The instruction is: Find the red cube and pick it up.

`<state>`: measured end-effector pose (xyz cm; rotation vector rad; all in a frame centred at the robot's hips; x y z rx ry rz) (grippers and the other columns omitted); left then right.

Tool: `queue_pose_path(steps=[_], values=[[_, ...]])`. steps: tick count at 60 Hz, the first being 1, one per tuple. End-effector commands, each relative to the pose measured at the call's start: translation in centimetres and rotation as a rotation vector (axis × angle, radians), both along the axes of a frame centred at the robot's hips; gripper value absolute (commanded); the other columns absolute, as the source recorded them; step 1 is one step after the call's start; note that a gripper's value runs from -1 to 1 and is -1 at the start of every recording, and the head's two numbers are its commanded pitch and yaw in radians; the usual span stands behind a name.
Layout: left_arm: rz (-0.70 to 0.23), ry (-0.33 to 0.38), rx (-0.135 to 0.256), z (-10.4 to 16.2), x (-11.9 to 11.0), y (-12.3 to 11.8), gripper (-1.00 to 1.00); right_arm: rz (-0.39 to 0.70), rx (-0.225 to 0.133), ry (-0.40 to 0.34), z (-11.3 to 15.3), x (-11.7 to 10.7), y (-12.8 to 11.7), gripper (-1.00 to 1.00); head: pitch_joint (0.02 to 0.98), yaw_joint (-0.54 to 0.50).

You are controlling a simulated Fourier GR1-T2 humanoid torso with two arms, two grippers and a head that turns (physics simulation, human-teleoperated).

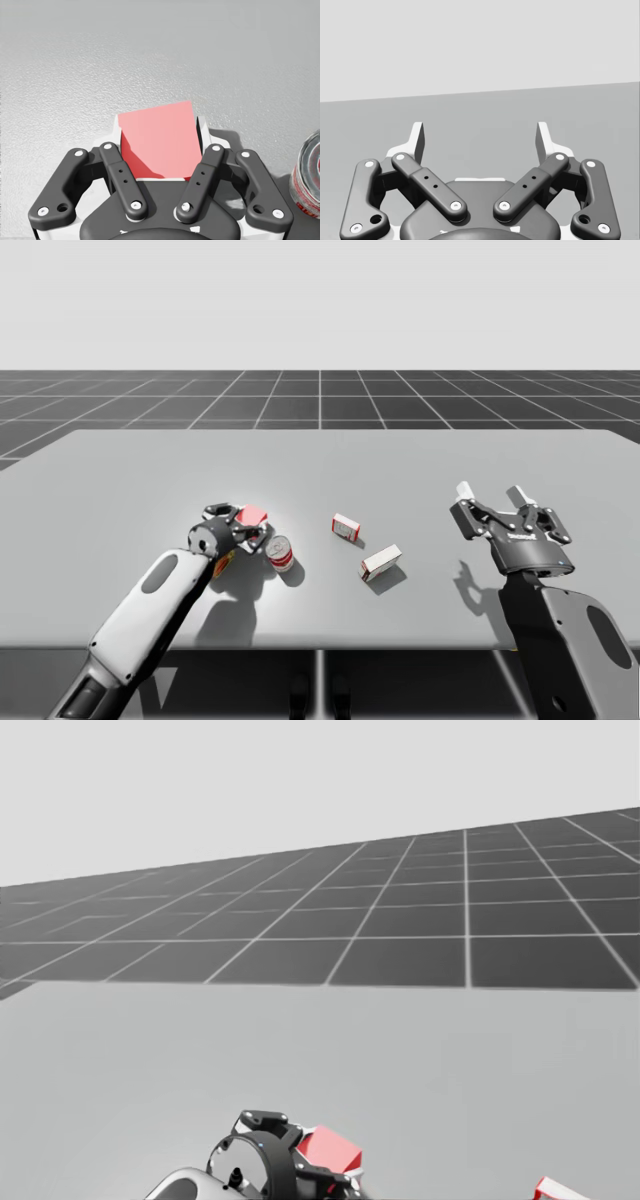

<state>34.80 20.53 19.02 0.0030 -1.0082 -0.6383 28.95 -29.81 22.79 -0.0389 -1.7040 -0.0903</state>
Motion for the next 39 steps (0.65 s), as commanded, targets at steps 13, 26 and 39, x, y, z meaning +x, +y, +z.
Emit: queue_pose_path(steps=[13,26,39], values=[[-0.091,-0.130,-0.048,6.8,-0.6,-0.9,1.00,-0.003,-0.001,0.000,0.0,0.1,-0.2,-1.00,0.382,0.31],[-0.072,-0.253,-0.067,11.3,-1.6,-0.9,1.00,-0.005,-0.001,-0.001,0.0,0.2,-0.2,-1.00,0.380,0.30],[-0.053,-0.422,-0.105,16.2,-3.9,-1.7,1.00,-0.005,-0.005,-0.001,-0.1,0.2,-0.2,-1.00,0.394,0.30]])
